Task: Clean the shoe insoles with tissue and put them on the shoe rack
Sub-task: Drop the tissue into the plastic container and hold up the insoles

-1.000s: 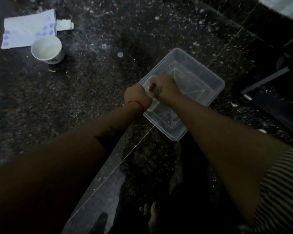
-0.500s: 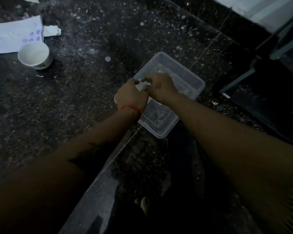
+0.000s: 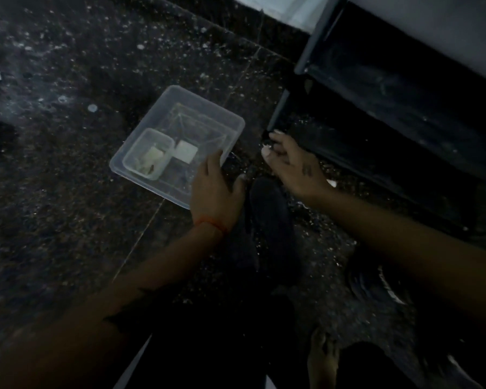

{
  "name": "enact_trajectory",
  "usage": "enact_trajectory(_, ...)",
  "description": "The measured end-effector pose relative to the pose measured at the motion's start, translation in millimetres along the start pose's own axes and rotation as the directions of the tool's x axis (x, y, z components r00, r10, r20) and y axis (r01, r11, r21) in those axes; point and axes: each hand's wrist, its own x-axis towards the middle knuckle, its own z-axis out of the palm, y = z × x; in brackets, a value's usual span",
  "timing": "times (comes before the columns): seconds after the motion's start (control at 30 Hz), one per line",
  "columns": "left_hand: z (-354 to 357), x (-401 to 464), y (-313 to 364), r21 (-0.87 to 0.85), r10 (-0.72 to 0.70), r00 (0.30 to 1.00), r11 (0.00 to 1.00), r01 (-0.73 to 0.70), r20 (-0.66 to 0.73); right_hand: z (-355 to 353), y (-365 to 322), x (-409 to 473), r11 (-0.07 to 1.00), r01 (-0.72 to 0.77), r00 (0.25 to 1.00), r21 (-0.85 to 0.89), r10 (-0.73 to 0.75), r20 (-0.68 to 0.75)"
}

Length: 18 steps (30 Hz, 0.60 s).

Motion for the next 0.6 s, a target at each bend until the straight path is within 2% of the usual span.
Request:
enact_trajectory(0.1, 22, -16, -14, 0.056, -0.05, 0.992, 0.997, 0.044, 0.115, 4, 49, -19, 0.995, -0.096, 0.995, -0.005, 0.096, -0.031)
enact_trajectory(0.2, 38, -28, -34, 0.135, -0.158, 0.969, 0.982, 0.133, 0.192, 19, 92, -38, 0.984, -0.169, 0.984, -0.05, 0.166, -0.061)
enact_trajectory(0.4, 59, -38, -59, 0.211, -0.451, 0.865, 0.888, 0.41, 0.219, 51, 144, -57, 0.926, -0.329, 0.944, -0.187, 0.321, -0.07)
enact_trajectory(0.6, 72, -35, -66, 0.235, -0.561, 0.802, 0.824, 0.516, 0.205, 64, 154, -54, 0.878, -0.439, 0.898, -0.191, 0.427, -0.104)
